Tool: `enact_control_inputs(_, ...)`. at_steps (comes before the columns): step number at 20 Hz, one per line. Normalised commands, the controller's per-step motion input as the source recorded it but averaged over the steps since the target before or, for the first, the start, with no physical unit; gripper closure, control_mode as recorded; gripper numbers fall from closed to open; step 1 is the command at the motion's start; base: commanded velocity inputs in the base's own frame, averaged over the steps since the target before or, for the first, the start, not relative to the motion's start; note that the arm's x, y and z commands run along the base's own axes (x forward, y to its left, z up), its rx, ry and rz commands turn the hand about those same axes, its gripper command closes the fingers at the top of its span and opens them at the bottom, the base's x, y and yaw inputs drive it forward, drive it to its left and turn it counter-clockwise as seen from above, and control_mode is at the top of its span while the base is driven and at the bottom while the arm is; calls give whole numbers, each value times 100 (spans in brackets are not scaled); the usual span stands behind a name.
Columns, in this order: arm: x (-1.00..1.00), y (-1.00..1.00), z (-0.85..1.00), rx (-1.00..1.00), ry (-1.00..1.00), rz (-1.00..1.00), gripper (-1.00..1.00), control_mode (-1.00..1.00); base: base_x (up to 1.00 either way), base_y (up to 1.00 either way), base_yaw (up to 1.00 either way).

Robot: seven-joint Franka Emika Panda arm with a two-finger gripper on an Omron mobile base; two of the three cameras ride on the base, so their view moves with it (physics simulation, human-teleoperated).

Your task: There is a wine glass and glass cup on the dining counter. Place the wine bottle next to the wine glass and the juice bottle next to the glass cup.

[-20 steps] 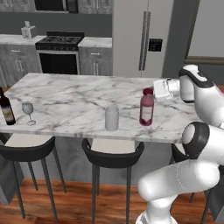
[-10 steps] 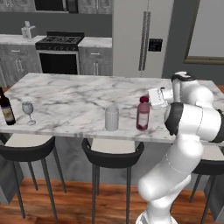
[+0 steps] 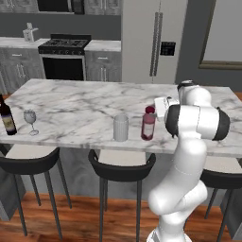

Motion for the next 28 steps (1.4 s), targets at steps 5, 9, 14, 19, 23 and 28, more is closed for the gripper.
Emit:
enact_control_inputs(5, 42, 20, -21, 0, -2, 2, 100, -100, 0, 0, 0)
enact_control_inputs(9, 43, 3, -27, 0, 0, 0, 100, -100, 0, 0, 0)
enact_control_inputs(14, 21, 1, -34, 0, 0, 0, 100, -100, 0, 0, 0)
enact_control_inputs(19, 0, 0, -26, 0, 0, 0, -100, -100, 0, 0, 0)
enact_control_inputs(23, 0, 0, -1, 0, 0, 0, -100, -100, 0, 0, 0)
enact_control_inputs(28, 0, 0, 29, 2, 0, 0, -100, -100, 0, 0, 0)
